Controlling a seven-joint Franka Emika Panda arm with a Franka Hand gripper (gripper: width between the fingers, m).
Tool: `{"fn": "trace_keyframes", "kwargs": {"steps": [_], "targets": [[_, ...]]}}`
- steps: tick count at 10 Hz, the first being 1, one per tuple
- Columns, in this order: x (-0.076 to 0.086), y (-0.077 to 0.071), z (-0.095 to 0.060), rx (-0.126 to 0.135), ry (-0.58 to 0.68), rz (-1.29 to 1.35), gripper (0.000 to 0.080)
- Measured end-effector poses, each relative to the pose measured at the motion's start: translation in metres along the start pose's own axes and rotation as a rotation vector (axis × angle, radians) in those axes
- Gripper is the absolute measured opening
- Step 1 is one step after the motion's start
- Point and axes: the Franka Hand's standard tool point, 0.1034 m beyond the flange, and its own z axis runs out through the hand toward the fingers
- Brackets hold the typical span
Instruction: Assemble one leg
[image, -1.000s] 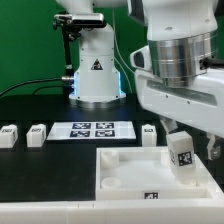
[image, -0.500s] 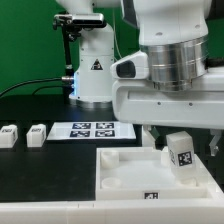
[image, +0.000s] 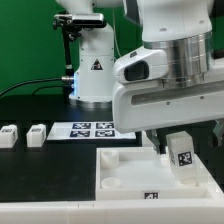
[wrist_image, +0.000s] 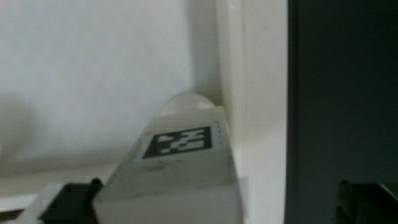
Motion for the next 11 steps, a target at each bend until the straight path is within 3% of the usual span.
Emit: {"fn": "trace_keyframes", "kwargs": {"steps": [2, 3, 4, 5, 9, 11], "targets": [[-0.0003, 0.0005, 0.0008, 0.000, -0.001, 0.007, 0.0620], [-0.0003, 0.0005, 0.0009, 0.000, -0.001, 0.007, 0.0439], [-0.0004, 0.0006, 0.0011, 0.000, -0.002, 0.007, 0.0439], [-0.0003, 0.0036, 0.0013, -0.003, -0.002, 0.010, 0.0298], [0.0002, 0.0057, 0.0026, -0.001, 0.012, 0.108, 0.0297], [0.0015, 0.0063, 0.0030, 0.003, 0.022, 0.340, 0.0294]]}}
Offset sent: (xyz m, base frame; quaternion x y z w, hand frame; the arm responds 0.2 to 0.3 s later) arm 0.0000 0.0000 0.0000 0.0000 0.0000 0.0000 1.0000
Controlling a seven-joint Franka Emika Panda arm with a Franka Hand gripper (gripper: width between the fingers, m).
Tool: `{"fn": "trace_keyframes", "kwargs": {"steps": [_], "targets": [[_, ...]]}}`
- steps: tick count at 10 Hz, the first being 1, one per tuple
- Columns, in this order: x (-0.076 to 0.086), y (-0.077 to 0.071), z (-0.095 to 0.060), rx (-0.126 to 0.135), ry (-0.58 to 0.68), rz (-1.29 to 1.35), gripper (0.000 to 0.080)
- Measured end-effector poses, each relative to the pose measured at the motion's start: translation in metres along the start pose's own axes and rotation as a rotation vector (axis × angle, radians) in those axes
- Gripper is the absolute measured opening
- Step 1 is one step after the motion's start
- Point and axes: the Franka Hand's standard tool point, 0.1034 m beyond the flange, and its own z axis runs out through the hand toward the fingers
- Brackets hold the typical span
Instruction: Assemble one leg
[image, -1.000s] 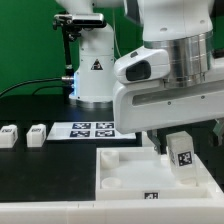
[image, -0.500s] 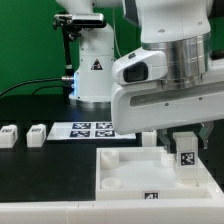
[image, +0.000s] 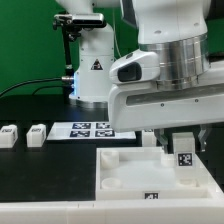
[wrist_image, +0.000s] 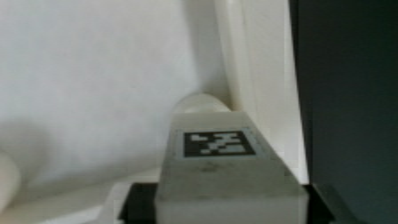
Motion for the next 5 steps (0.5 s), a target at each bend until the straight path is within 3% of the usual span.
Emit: {"fn": "trace_keyframes", "kwargs": {"steps": [5], "targets": [[0.0009, -0.0055, -0.0013, -0.002, -0.006, 0.652, 0.0294]]}}
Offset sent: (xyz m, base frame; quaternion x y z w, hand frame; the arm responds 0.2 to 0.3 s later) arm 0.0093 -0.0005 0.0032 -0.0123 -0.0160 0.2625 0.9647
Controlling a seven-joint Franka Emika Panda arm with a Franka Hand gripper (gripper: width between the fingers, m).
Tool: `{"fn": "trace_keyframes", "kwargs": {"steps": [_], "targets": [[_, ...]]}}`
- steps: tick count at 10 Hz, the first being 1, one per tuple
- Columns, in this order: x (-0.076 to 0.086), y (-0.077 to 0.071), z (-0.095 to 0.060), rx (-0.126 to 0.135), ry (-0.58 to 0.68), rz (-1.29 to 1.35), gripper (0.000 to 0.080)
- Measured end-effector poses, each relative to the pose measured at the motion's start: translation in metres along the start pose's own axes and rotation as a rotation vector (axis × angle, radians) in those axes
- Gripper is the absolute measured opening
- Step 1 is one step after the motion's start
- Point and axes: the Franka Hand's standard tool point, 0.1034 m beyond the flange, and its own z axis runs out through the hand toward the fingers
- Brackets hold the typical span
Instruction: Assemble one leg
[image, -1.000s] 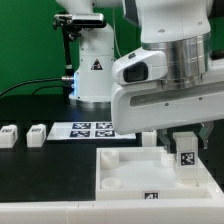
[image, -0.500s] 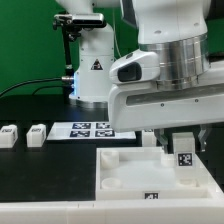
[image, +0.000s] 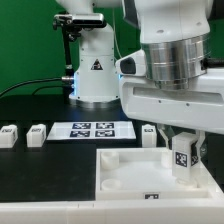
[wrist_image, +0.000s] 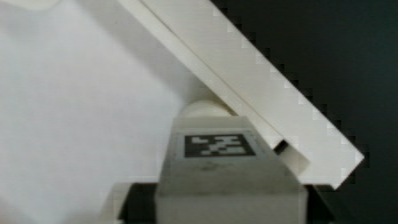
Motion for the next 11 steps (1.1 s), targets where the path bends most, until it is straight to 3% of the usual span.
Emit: {"fn": "trace_keyframes", "kwargs": {"steps": [2, 5, 6, 7, 8, 11], "targets": [[-0.002, 0.000, 0.003, -0.002, -0.006, 0.177, 0.0294], [-0.003, 0.000, 0.003, -0.002, -0.006, 0.106, 0.0294], [-0.004, -0.001, 0.003, -0.001, -0.006, 0.090, 0.0529], [-0.005, -0.001, 0.003, -0.001, -0.004, 0.015, 0.0529], [-0.005, -0.001, 0.003, -0.001, -0.004, -0.130, 0.0624], [-0.013, -0.004, 0.004, -0.006, -0.010, -0.518, 0.0648]]}}
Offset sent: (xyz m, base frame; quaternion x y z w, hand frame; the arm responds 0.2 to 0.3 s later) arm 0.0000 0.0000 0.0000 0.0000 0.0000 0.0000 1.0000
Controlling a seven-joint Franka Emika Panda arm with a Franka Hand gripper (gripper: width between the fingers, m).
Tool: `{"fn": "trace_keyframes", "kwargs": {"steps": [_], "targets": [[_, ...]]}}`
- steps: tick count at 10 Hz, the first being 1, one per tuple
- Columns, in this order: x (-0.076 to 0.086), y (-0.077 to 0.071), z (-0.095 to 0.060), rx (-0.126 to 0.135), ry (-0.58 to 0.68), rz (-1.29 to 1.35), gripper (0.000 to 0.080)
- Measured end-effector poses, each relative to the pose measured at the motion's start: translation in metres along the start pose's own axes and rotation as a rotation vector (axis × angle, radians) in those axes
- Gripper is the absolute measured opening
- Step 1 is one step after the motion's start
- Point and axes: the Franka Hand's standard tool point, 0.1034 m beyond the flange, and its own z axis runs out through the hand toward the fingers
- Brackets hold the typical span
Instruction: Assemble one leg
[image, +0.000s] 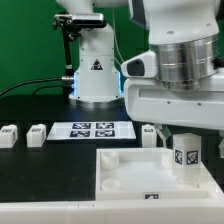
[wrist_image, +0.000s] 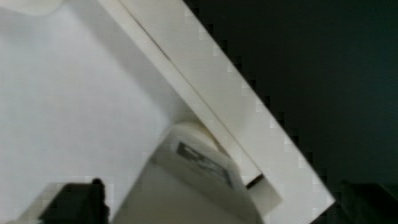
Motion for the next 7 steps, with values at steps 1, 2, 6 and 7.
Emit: {"fn": "trace_keyframes", "kwargs": {"steps": [1, 2, 6, 7], "targets": [[-0.0004, -0.0009, -0.0003, -0.003, 0.003, -0.130, 0.0648], [-0.0021, -0.0014, -0.0002, -0.005, 0.004, -0.249, 0.0649], [0.0002, 0.0059, 0.0008, -0.010, 0.001, -0.658, 0.0649], [0.0023, 0.0084, 0.0003, -0.014, 0.001, -0.774, 0.0649]]}}
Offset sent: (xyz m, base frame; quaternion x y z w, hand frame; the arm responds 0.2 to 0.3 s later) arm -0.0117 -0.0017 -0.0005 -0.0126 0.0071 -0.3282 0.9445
